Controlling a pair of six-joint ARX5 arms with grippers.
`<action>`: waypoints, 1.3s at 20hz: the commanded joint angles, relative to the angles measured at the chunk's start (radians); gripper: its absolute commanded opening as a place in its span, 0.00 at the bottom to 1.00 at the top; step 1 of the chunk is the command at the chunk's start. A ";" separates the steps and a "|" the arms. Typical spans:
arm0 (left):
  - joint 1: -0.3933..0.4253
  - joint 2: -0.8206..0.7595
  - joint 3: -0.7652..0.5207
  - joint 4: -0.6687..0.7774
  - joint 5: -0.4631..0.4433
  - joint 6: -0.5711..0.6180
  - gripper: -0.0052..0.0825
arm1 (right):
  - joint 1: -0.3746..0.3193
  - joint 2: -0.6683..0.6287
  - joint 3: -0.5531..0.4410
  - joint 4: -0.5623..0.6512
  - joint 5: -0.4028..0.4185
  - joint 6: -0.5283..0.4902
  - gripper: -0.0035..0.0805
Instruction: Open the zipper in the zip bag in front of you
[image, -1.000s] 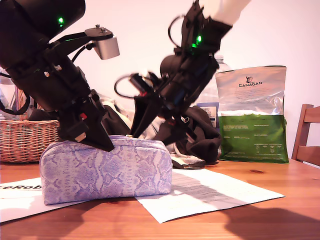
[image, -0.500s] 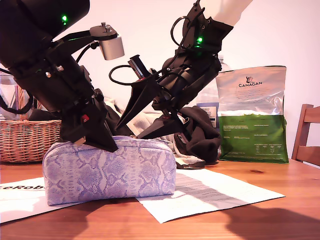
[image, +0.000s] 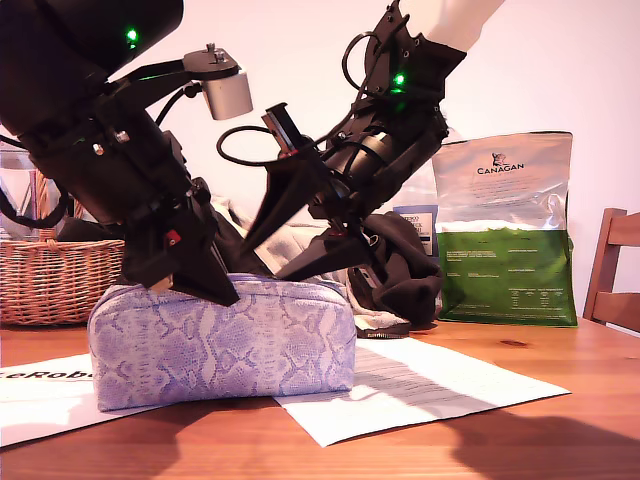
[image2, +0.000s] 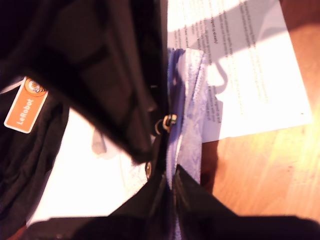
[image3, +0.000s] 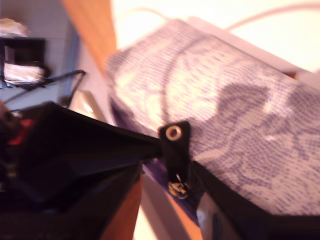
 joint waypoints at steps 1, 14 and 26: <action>0.000 -0.013 -0.018 0.024 -0.008 0.004 0.03 | 0.021 0.011 -0.006 -0.016 0.066 -0.010 0.35; 0.000 -0.013 -0.018 0.034 -0.007 0.003 0.03 | 0.037 0.011 -0.006 0.096 0.135 0.005 0.10; 0.000 -0.013 -0.018 0.000 -0.007 0.003 0.03 | 0.010 0.011 -0.006 0.098 0.143 0.020 0.03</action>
